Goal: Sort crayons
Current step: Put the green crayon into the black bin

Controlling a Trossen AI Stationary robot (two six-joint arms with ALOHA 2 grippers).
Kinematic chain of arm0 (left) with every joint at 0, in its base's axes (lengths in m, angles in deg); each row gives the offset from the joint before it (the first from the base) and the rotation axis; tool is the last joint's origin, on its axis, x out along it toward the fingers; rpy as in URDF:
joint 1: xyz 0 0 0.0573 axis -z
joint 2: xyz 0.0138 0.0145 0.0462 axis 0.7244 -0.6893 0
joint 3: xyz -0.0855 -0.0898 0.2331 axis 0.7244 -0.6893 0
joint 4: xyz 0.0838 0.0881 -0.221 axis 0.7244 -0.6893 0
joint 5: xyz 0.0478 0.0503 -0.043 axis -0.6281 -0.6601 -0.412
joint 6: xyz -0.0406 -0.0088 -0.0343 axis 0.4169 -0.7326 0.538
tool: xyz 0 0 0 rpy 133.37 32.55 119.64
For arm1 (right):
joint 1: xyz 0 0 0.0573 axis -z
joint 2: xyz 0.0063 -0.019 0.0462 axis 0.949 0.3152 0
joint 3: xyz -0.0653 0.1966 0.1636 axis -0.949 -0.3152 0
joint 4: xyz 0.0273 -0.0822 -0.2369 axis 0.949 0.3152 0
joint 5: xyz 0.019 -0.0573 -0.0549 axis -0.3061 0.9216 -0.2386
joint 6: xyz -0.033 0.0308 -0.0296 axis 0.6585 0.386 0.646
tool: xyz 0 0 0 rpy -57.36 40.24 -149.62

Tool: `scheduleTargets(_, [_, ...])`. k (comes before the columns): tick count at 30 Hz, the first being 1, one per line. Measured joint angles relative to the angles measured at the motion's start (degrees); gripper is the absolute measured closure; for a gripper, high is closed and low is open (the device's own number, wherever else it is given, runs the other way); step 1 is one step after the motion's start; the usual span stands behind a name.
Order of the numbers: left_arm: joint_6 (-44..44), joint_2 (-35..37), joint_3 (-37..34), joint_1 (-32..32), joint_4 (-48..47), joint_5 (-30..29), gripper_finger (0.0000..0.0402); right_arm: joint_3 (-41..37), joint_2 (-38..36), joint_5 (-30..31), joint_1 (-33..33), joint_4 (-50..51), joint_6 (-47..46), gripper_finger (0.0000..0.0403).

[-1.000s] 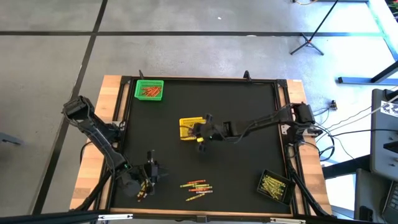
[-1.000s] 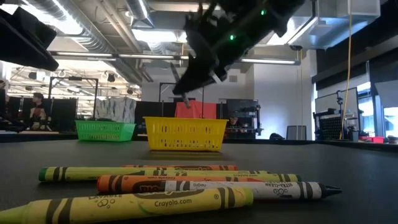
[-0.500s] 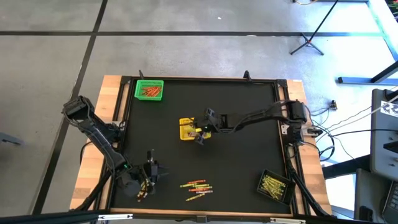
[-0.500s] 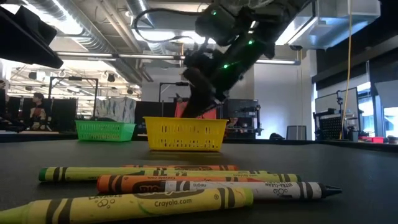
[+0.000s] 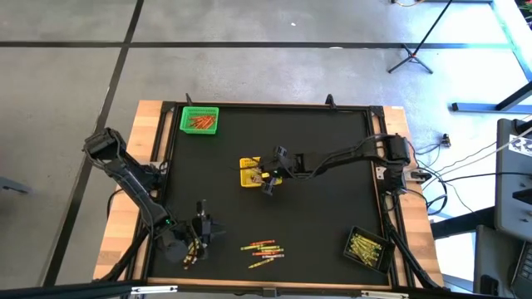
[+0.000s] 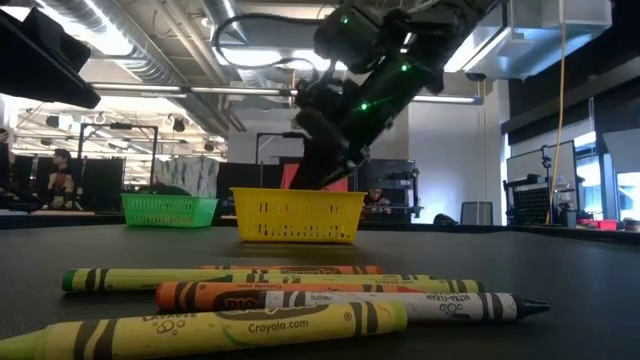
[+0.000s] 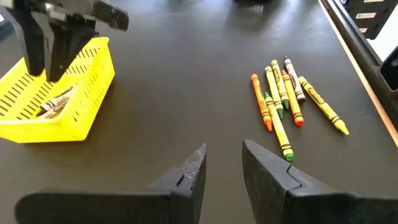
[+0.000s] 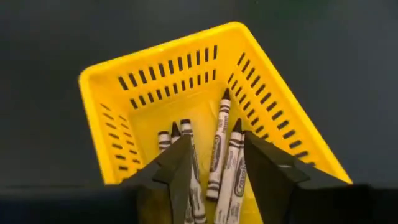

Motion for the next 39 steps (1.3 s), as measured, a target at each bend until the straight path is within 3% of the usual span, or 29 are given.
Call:
scheduleTargets(11, [-0.04, 0.0, 0.0, -0.03, 0.41, -0.17, 0.0314, 0.07, -7.95, 2.5, -13.67, -0.13, 3.43, 0.0249])
scheduleTargets(23, [0.38, 0.0, 0.0, -2.33, 1.0, 1.33, 0.0314, 0.07, -3.27, 5.36, -28.14, -11.29, 3.16, 0.0249])
scheduleTargets(30, [5.96, 2.1, 2.02, -2.33, -0.58, 17.61, 0.0314, 0.07, 1.71, 9.59, -30.69, -17.76, 3.07, 0.0249])
scheduleTargets(36, [26.0, 3.02, 2.78, -0.3, -6.92, 36.16, 0.0314, 0.03, 4.52, 9.62, -30.48, -18.76, 0.09, 0.0249])
scheduleTargets(39, [36.05, 2.99, 2.78, 1.85, -10.91, 41.88, 0.0314, 0.02, 5.29, 9.63, -30.46, -19.53, -0.04, 0.0249])
